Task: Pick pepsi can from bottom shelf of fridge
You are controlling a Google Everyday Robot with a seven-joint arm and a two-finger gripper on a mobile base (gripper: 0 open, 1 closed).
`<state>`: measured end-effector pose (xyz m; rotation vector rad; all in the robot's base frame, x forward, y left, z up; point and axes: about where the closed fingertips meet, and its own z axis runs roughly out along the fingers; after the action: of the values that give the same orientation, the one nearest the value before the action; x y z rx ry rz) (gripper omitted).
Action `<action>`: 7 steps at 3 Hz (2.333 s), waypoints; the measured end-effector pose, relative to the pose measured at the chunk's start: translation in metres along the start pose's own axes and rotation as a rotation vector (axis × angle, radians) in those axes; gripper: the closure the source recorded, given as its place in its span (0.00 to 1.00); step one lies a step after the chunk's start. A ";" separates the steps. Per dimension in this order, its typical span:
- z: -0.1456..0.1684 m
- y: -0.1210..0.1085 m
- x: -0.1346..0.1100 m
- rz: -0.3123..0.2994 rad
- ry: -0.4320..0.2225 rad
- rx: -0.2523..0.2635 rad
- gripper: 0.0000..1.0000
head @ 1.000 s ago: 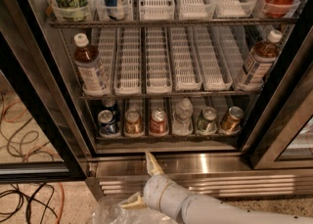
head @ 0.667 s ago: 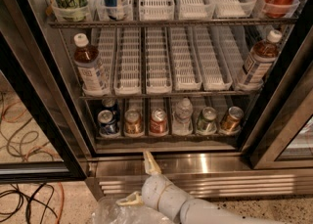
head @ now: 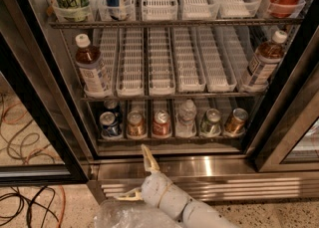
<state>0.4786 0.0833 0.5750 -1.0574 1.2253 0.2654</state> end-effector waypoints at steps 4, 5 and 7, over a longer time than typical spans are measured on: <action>0.015 -0.004 -0.030 0.215 -0.209 0.117 0.00; 0.033 -0.038 -0.066 0.333 -0.326 0.292 0.00; 0.034 -0.038 -0.062 0.407 -0.348 0.337 0.00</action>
Offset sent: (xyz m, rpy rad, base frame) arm -0.0150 0.0184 -0.0118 0.0280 -0.0123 0.0637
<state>0.5025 0.1111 0.6459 -0.4412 1.1092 0.5143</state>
